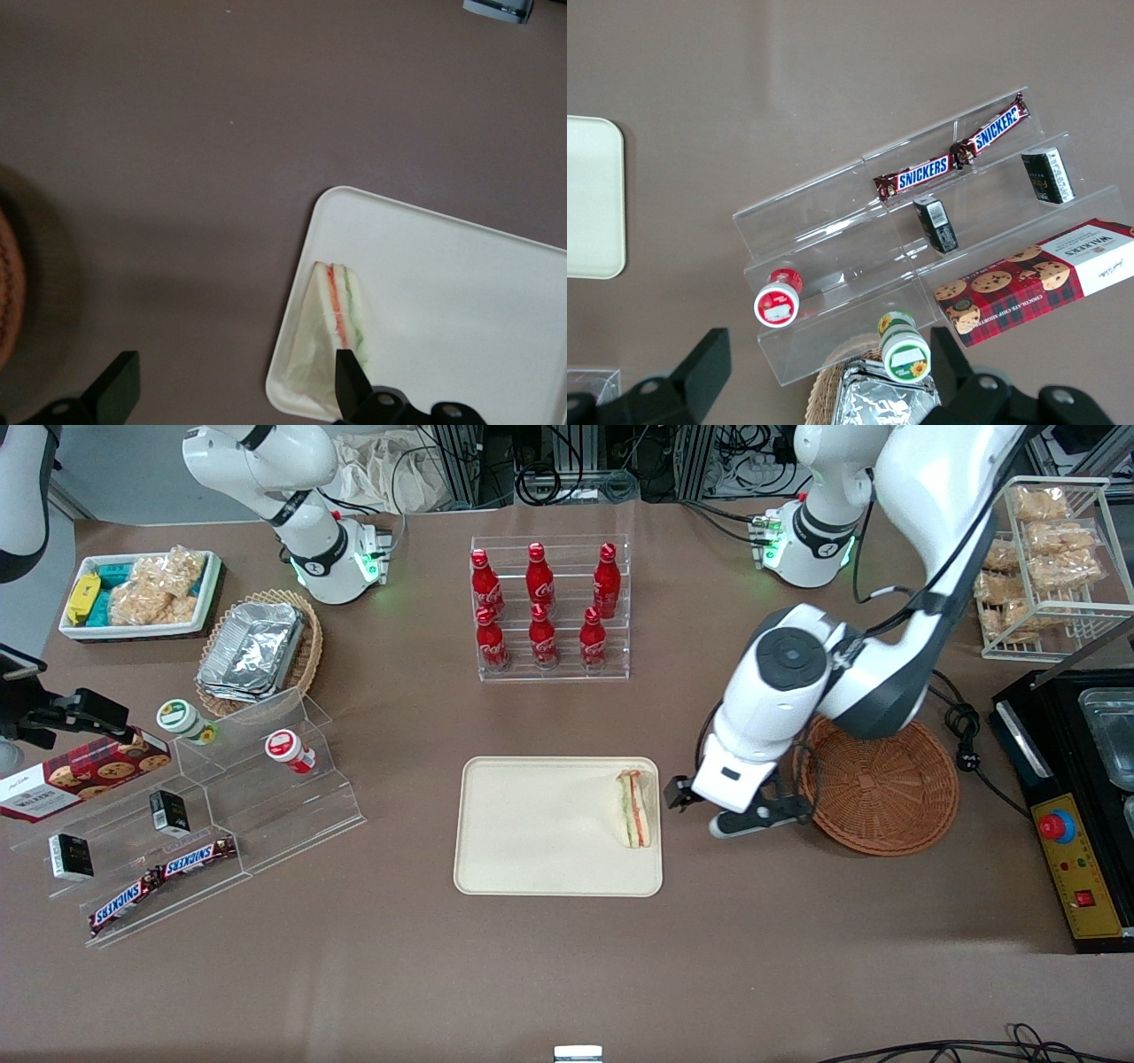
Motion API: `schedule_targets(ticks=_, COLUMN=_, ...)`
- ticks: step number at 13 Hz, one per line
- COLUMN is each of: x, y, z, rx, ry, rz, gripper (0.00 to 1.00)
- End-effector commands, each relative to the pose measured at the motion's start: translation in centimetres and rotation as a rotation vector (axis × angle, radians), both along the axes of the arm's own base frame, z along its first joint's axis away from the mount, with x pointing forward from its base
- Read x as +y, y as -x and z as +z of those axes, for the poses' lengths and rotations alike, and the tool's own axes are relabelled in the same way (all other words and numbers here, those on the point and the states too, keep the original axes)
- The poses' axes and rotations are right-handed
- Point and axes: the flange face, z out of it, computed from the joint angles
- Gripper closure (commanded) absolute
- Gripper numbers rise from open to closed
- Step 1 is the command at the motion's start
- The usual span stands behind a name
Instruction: Place sandwich from basket to tray
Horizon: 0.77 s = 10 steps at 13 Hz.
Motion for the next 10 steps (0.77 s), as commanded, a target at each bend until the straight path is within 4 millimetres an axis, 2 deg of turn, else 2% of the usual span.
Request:
schedule_targets(ticks=1, x=3.4, y=2.0, z=6.1, rx=0.078, ry=0.003, rz=-0.078, gripper=0.01)
schedule_targets(ticks=2, x=5.8, y=2.6, z=8.2, rx=0.125, ry=-0.002, rz=-0.09, gripper=0.01)
schedule_targets(ticks=3, x=9.1, y=3.0, z=10.5, rx=0.148, ry=-0.018, rz=-0.086, gripper=0.01)
schedule_targets(ticks=4, x=11.2, y=4.1, z=13.1, rx=0.151, ry=-0.024, rz=-0.132, gripper=0.01)
schedule_targets(ticks=5, x=14.2, y=4.9, z=14.9, rx=0.166, ry=-0.025, rz=-0.167, gripper=0.01)
schedule_targets(ticks=7, x=18.4, y=7.2, z=17.7, rx=0.211, ry=-0.038, rz=-0.209, gripper=0.01)
schedule_targets(ticks=8, x=20.0, y=7.9, z=18.7, rx=0.202, ry=-0.046, rz=-0.188, gripper=0.01)
schedule_targets(ticks=10, x=20.9, y=7.6, z=19.1, rx=0.194, ry=-0.049, rz=-0.164, gripper=0.01)
